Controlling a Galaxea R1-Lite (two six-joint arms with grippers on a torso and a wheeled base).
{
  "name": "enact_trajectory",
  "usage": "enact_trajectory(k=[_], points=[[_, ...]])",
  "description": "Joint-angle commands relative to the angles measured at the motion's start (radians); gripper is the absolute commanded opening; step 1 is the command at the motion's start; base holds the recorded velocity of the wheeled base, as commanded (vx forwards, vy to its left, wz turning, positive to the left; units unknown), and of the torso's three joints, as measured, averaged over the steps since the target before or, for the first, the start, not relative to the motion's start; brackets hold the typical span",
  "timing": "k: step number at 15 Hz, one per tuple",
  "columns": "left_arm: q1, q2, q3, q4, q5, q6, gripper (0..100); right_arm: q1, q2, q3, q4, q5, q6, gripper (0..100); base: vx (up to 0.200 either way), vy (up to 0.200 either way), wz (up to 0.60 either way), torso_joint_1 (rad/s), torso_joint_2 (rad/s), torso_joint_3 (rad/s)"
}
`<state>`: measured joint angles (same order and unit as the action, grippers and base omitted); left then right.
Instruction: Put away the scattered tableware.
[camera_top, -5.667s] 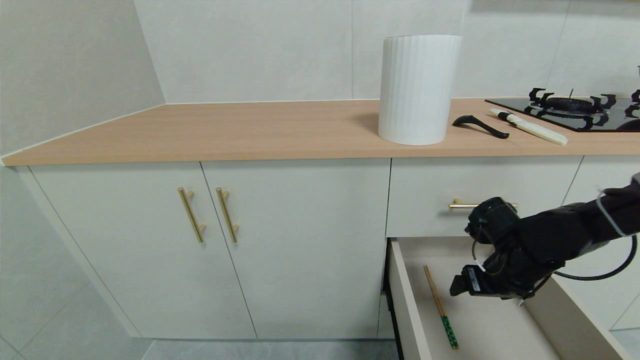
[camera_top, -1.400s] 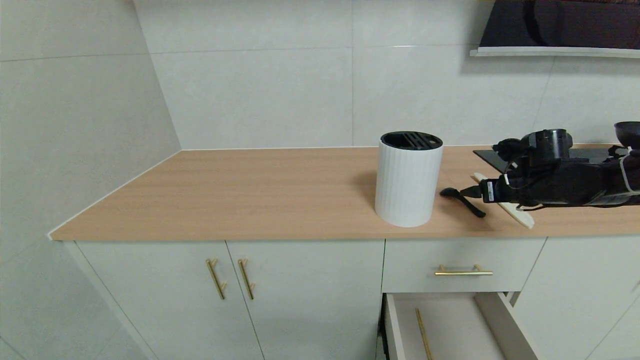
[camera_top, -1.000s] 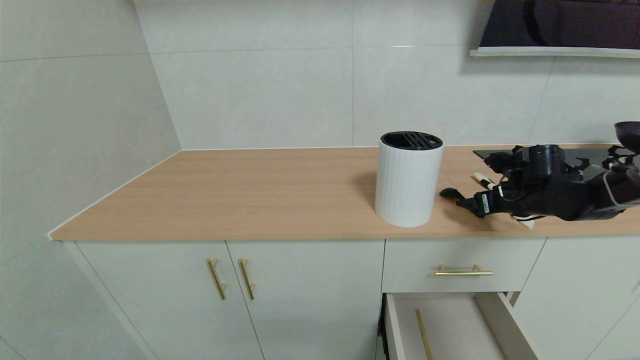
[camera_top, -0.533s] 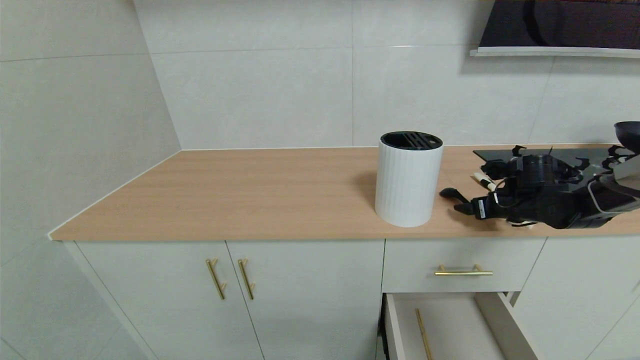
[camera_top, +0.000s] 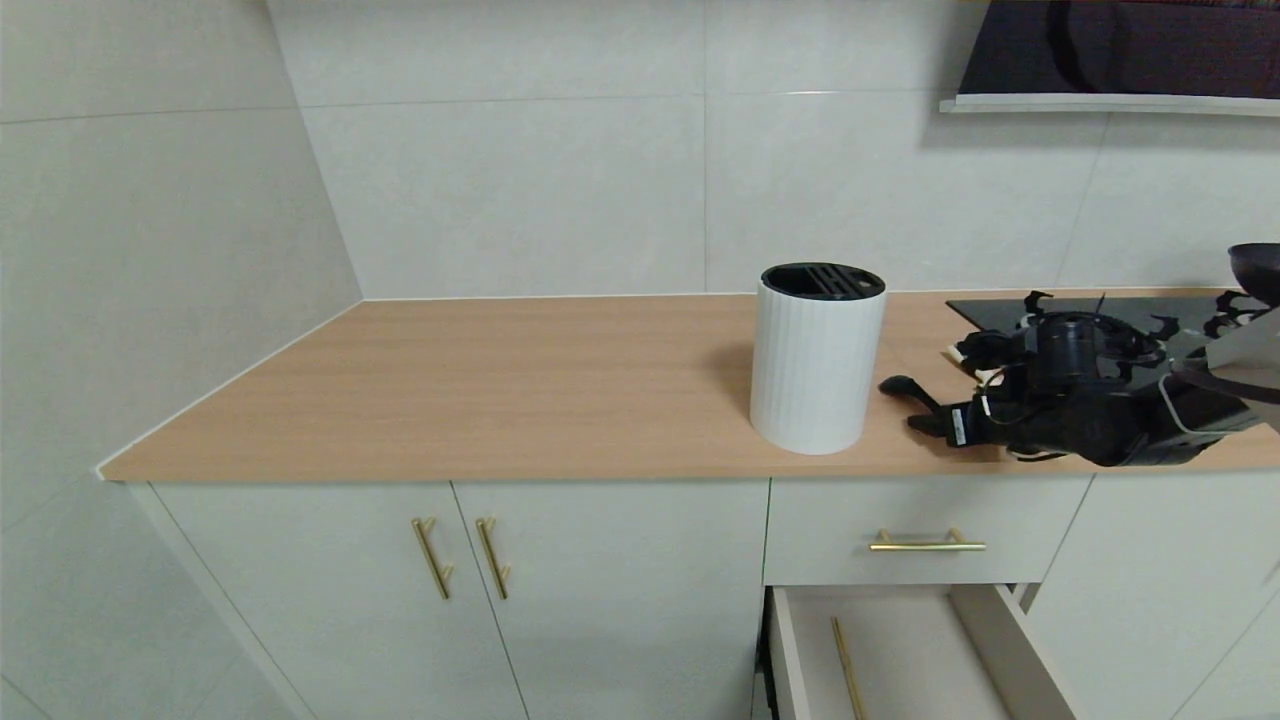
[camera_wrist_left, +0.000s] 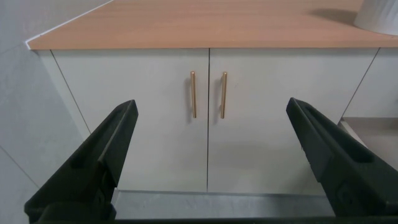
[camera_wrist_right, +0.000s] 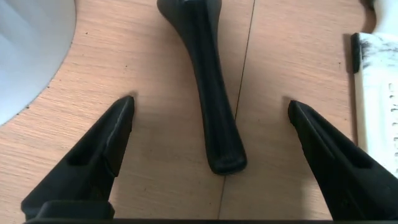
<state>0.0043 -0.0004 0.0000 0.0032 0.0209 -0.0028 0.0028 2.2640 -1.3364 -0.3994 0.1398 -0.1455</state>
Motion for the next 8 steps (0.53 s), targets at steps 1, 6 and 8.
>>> enact_trajectory(k=[1,6,8], points=[[0.000,0.000,0.000,0.000,0.001,0.000,100,0.000,0.012,-0.003,0.002,0.000,0.000,0,0.000,0.000,0.00,0.000,0.00,0.000],[0.000,0.000,0.000,0.000,0.001,0.000,100,0.000,0.014,-0.003,0.002,-0.002,0.000,0,0.000,0.000,0.00,0.000,0.00,0.000],[0.000,0.000,0.000,0.000,0.001,0.000,100,0.000,0.014,-0.003,0.002,-0.005,0.000,0,0.000,0.000,0.00,0.000,0.00,0.000]])
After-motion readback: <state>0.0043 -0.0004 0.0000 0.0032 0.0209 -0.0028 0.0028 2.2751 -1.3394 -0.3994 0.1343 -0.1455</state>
